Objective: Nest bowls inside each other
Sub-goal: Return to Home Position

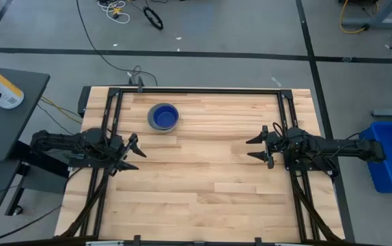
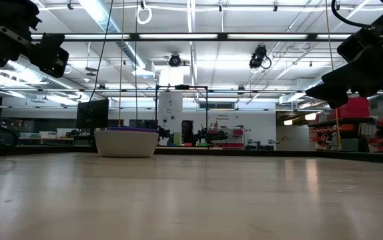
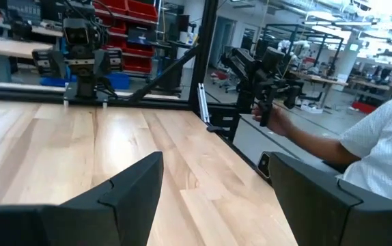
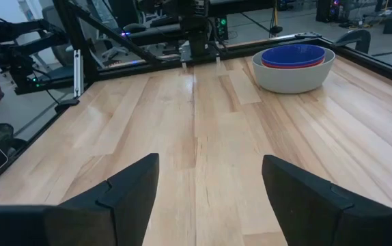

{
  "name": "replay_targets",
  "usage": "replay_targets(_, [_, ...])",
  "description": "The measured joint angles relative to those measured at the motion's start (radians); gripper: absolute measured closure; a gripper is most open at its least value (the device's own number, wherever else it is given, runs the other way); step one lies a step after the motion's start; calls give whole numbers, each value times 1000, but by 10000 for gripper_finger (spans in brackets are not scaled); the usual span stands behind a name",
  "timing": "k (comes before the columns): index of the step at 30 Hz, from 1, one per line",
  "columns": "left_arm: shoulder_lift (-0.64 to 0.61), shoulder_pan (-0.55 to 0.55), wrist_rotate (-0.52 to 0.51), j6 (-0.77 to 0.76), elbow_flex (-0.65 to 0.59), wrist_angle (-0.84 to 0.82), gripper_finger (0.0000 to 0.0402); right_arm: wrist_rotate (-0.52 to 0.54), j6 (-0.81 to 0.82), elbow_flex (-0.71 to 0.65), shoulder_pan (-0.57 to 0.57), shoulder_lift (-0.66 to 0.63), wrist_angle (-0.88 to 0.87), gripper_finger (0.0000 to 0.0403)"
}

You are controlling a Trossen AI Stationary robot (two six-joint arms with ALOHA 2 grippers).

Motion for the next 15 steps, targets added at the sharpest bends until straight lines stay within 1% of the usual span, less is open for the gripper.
replay_targets(4, [0,0,0,-16,0,3,125,0,0,0,0,0,0,129])
replay_targets(9, [0,0,0,14,0,2,125,0,0,0,0,0,0,128])
replay_targets(15, [0,0,0,30,0,2,125,0,0,0,0,0,0,141])
